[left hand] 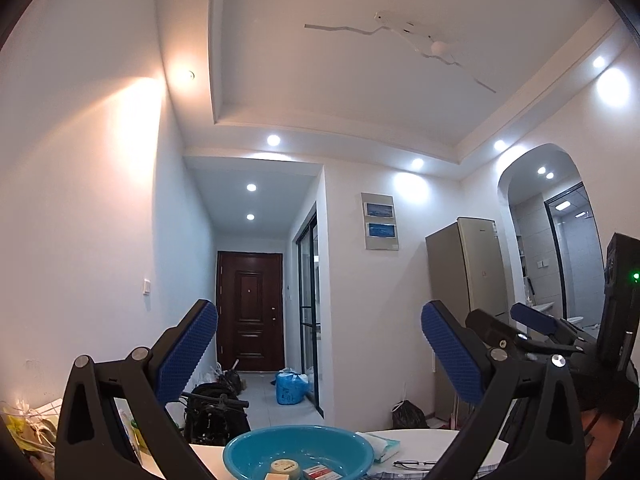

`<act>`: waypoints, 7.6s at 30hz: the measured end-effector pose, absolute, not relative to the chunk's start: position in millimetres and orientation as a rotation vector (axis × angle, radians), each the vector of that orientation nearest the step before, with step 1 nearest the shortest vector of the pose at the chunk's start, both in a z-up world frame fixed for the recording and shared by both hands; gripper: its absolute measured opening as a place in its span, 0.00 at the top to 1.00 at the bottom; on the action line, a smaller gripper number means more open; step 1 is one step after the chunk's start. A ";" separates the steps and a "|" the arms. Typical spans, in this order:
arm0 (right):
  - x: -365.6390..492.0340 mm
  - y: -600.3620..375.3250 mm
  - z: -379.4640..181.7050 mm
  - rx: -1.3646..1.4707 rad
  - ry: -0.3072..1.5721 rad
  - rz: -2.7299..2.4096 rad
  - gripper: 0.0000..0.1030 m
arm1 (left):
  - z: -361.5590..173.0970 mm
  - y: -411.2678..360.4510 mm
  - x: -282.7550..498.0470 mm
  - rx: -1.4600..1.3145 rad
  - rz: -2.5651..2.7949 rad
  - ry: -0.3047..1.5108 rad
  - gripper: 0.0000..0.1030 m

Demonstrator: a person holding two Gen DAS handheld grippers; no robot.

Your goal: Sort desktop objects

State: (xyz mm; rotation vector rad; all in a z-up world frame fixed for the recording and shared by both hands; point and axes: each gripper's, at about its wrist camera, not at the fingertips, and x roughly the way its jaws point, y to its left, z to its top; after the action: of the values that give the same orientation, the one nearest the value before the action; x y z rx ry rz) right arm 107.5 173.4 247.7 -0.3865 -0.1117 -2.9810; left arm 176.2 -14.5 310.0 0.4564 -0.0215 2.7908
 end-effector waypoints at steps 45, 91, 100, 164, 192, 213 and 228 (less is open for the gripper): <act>66.9 189.5 149.5 0.114 -0.129 -3.082 0.00 | 199.9 0.2 103.8 -0.108 2.789 -0.019 0.00; 25.2 184.7 35.6 0.756 -0.218 -2.978 0.00 | 57.4 -23.9 43.0 -0.738 2.799 -0.114 0.00; 19.9 188.2 27.6 0.776 -0.232 -2.994 0.00 | 39.7 -33.4 41.9 -0.822 2.812 -0.137 0.00; 9.2 155.1 -22.7 0.994 -0.076 -2.890 0.00 | -58.3 -27.7 2.6 -1.268 2.741 0.044 0.24; 5.7 131.4 -32.4 1.008 -0.067 -2.807 0.00 | -2.6 -54.6 32.5 -0.970 2.878 -0.158 0.43; -7.3 125.1 -64.4 1.142 -0.129 -2.642 0.20 | -12.5 -43.9 27.4 -1.034 2.829 -0.121 0.43; 2.0 145.2 -47.8 1.044 -0.272 -2.656 0.73 | -17.5 -41.4 26.3 -1.051 2.820 -0.097 0.43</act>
State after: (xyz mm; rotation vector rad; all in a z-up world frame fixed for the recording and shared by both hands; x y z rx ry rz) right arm 2.0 145.2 -47.8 1.0443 -0.2723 -2.6557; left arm 26.3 -41.4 -17.5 -1.0508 -0.0969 2.8196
